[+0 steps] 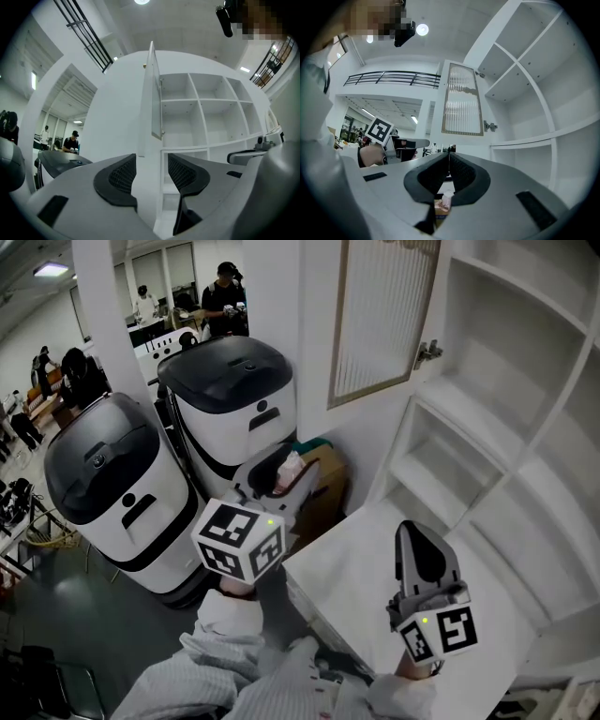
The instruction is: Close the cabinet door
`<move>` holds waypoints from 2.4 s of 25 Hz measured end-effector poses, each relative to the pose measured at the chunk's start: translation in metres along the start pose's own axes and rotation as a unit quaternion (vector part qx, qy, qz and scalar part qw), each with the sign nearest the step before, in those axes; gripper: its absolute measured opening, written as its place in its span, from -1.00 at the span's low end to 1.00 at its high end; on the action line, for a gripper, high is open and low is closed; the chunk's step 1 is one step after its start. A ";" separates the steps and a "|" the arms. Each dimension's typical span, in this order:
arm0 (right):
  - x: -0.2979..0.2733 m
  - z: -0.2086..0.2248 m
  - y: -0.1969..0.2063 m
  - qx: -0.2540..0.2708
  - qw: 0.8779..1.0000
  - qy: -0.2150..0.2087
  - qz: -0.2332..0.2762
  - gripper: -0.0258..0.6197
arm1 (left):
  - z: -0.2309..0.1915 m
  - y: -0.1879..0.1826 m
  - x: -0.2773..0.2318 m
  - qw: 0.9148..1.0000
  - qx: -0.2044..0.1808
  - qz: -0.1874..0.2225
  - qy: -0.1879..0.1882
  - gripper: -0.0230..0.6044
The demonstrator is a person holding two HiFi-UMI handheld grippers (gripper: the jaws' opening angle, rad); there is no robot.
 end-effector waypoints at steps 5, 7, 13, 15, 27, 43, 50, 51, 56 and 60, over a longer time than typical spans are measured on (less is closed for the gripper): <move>-0.001 0.001 0.000 0.002 1.000 0.005 -0.004 -0.88 | -0.012 -0.017 -0.013 1.000 -0.015 0.012 0.010 -0.16; -0.002 0.001 0.001 0.002 1.000 0.007 -0.007 -0.88 | -0.013 -0.025 -0.018 0.999 -0.021 0.017 0.019 -0.16; -0.006 0.002 0.002 0.005 1.000 0.010 -0.010 -0.88 | -0.013 -0.042 -0.033 0.998 -0.034 0.028 0.039 -0.17; -0.007 0.004 0.003 0.005 1.000 0.012 -0.011 -0.88 | -0.013 -0.048 -0.038 0.998 -0.037 0.033 0.045 -0.17; -0.018 0.007 0.001 0.005 1.000 0.015 -0.006 -0.88 | -0.015 -0.097 -0.054 0.994 -0.065 0.051 0.077 -0.18; -0.033 0.002 0.014 -0.003 0.999 0.031 -0.018 -0.88 | -0.017 -0.110 -0.052 0.990 -0.016 0.066 0.121 -0.67; -0.031 0.004 0.018 -0.004 0.999 0.036 -0.031 -0.88 | -0.008 -0.111 -0.046 0.990 -0.010 0.073 0.118 -0.68; -0.030 0.006 0.017 -0.004 0.999 0.035 -0.030 -0.88 | -0.005 -0.111 -0.045 0.991 -0.012 0.074 0.115 -0.68; -0.015 0.017 0.015 -0.002 1.000 0.021 -0.019 -0.88 | 0.022 -0.109 -0.039 0.992 -0.019 0.082 0.098 -0.67; 0.007 0.028 0.012 0.000 1.000 0.000 -0.020 -0.88 | 0.050 -0.110 -0.036 0.994 -0.024 0.089 0.066 -0.67</move>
Point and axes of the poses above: the fingertips, and each gripper's own axes: x backward along the fingers, z to its right, y out of its underside, the point moved 5 cm from there along x, backward along the fingers, and after that the axes turned 5 degrees about -y, right-handed, at the moved point
